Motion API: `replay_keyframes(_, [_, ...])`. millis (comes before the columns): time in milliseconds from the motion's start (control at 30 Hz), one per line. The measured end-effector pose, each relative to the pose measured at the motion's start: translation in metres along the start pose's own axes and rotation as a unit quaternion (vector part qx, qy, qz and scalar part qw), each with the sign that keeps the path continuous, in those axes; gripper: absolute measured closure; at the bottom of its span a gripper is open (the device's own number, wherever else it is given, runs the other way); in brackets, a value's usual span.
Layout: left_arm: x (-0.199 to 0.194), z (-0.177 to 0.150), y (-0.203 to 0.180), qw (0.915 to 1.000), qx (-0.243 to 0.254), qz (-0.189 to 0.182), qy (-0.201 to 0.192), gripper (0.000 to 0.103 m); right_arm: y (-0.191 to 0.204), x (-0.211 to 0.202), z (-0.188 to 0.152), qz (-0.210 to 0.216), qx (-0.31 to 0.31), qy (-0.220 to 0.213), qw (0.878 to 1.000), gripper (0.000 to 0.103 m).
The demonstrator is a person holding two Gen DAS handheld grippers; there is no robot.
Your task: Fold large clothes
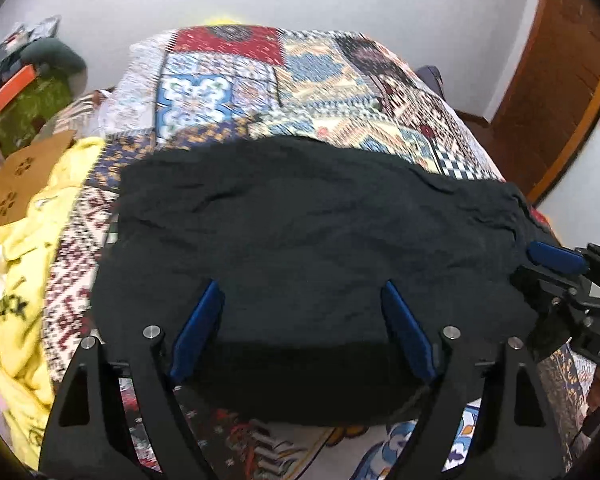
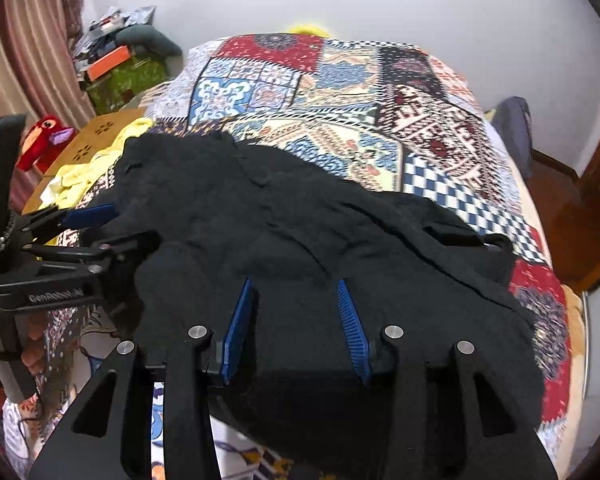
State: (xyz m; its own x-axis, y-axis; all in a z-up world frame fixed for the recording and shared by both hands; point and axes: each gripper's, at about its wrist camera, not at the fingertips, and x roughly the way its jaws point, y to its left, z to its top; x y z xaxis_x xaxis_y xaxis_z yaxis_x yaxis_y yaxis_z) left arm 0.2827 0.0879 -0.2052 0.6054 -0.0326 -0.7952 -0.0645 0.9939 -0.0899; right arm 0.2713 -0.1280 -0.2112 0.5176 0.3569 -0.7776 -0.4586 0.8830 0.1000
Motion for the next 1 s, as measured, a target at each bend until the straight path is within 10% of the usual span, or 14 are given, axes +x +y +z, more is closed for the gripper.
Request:
replay_keyframes(233, [-0.045, -0.005, 0.041, 0.9970, -0.052, 0.022, -0.053, 0.020, -0.012, -0.023, -0.004, -0.037, 0.005, -0.019, 0.999, 0.056])
replay_keyframes(433, [-0.040, -0.029, 0.091, 0.9874, -0.157, -0.014, -0.020, 0.020, -0.023, -0.007, -0.024, -0.044, 0.016, -0.005, 0.999, 0.048])
replay_keyframes(800, [0.017, -0.073, 0.143, 0.9062, -0.363, -0.214, 0.038, 0.020, -0.022, -0.020, -0.011, -0.032, 0.029, -0.011, 0.999, 0.048])
replay_keyframes(1000, [0.053, -0.071, 0.152, 0.8769, -0.418, -0.234, 0.041, 0.020, -0.022, -0.008, -0.019, -0.037, 0.035, -0.005, 0.999, 0.047])
